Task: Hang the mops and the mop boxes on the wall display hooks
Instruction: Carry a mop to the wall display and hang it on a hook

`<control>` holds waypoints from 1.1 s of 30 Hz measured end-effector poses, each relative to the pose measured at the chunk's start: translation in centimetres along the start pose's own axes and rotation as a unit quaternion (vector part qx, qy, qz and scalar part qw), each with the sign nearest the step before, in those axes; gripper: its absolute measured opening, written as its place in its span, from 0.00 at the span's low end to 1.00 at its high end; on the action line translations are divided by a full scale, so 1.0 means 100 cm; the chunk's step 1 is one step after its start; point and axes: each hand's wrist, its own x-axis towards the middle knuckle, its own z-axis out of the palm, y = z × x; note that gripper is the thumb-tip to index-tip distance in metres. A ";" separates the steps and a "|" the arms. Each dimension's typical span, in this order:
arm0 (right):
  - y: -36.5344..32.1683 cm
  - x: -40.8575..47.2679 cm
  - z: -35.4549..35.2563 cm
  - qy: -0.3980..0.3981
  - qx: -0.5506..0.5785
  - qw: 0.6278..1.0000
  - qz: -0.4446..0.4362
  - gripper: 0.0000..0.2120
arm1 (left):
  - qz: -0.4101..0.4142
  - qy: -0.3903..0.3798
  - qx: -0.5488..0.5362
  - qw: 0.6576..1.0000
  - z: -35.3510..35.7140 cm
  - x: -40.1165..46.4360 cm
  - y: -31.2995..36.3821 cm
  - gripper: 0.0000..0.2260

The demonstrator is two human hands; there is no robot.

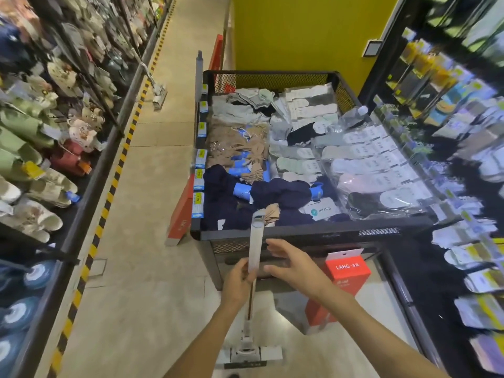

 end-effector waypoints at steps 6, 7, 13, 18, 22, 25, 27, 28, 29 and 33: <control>0.010 0.011 0.034 0.042 0.089 0.995 -0.005 0.29 | -0.015 -0.013 -0.036 0.999 -0.004 -0.022 -0.006 0.13; 0.010 0.011 0.037 0.050 0.095 0.994 -0.002 0.26 | -0.012 -0.011 -0.032 0.999 -0.003 -0.025 -0.005 0.13; 0.004 -0.006 0.045 0.056 0.116 0.992 -0.009 0.19 | -0.002 0.004 -0.029 1.000 0.003 -0.054 -0.005 0.15; -0.005 -0.032 0.039 0.028 0.096 0.994 -0.035 0.13 | 0.014 0.017 -0.014 1.000 0.000 -0.085 -0.003 0.12; -0.024 -0.050 0.030 0.000 0.069 0.994 -0.086 0.13 | 0.026 0.037 0.013 0.999 -0.012 -0.114 0.012 0.13; -0.054 -0.061 0.027 -0.035 0.059 0.990 -0.125 0.14 | 0.023 0.069 0.019 0.997 -0.025 -0.138 0.031 0.14; -0.078 -0.069 0.027 -0.061 0.057 0.984 -0.157 0.14 | 0.032 0.101 0.025 0.994 -0.037 -0.157 0.047 0.14; -0.091 -0.073 0.027 -0.075 0.059 0.980 -0.177 0.14 | 0.040 0.118 0.022 0.992 -0.045 -0.167 0.054 0.14; -0.105 -0.077 0.028 -0.092 0.058 0.974 -0.199 0.14 | 0.049 0.135 0.015 0.989 -0.052 -0.177 0.060 0.15; -0.161 -0.092 0.046 -0.158 0.046 0.945 -0.282 0.16 | 0.060 0.226 -0.012 0.972 -0.087 -0.230 0.076 0.13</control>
